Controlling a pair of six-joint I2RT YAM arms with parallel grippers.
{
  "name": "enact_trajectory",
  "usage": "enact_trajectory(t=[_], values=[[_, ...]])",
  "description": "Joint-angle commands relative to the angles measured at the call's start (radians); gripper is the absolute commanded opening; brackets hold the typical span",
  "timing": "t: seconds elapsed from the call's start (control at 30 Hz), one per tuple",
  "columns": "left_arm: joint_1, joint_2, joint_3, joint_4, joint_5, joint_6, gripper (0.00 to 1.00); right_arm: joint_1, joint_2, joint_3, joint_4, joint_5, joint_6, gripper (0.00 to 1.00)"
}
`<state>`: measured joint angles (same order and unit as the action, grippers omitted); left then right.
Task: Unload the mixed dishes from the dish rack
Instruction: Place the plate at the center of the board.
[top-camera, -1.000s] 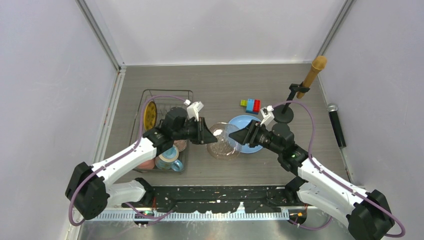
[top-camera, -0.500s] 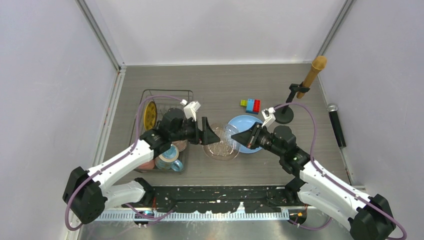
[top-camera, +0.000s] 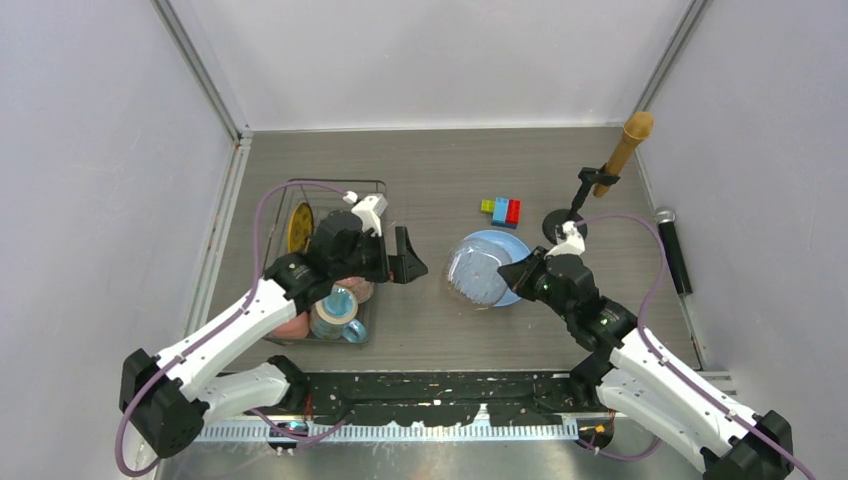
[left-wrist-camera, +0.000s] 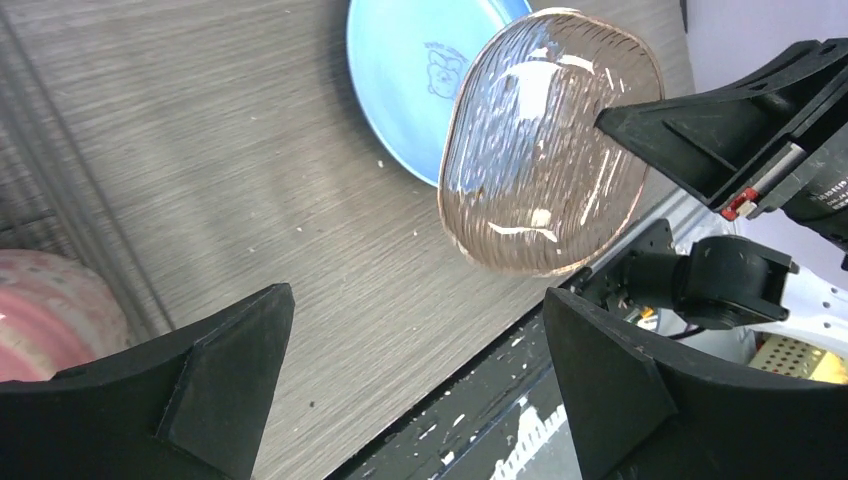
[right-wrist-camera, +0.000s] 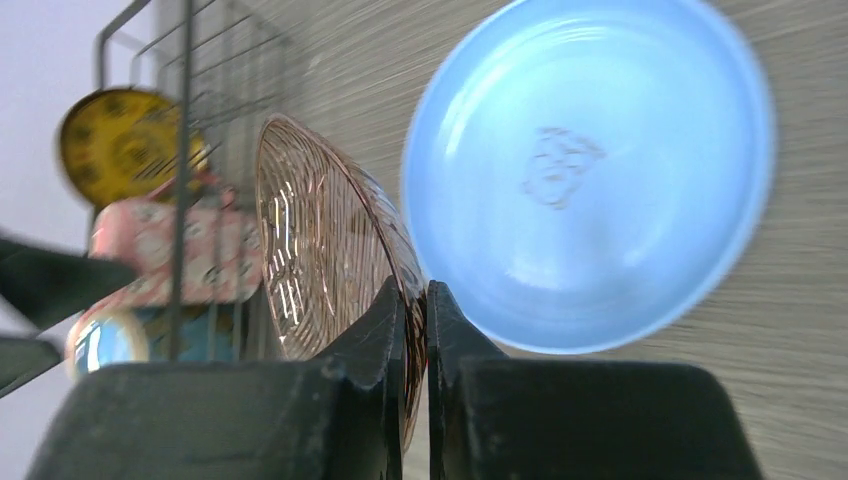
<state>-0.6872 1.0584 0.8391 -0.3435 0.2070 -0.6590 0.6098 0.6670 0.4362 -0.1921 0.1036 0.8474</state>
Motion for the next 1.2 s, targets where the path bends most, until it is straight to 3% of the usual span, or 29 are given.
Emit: enact_trajectory(t=[0.0, 0.33, 0.67, 0.8, 0.9, 1.17], values=[[-0.003, -0.057, 0.059, -0.088, -0.107, 0.045, 1.00, 0.002, 0.005, 0.061, -0.152, 0.285, 0.051, 0.01], [-0.003, -0.152, 0.076, -0.182, -0.297, 0.036, 1.00, -0.018, 0.231, 0.116, -0.127, 0.397, 0.093, 0.02], [-0.003, -0.189, 0.062, -0.196, -0.322, 0.008, 1.00, -0.048, 0.372, 0.122, -0.044, 0.383, 0.135, 0.05], [-0.003, -0.174, 0.065, -0.200, -0.332, -0.003, 1.00, -0.048, 0.398, 0.095, 0.001, 0.386, 0.168, 0.17], [-0.003, -0.168, 0.075, -0.209, -0.325, -0.005, 1.00, -0.049, 0.407, 0.090, 0.006, 0.393, 0.168, 0.35], [-0.003, -0.185, 0.075, -0.208, -0.312, -0.016, 1.00, -0.048, 0.406, 0.078, 0.009, 0.397, 0.163, 0.50]])
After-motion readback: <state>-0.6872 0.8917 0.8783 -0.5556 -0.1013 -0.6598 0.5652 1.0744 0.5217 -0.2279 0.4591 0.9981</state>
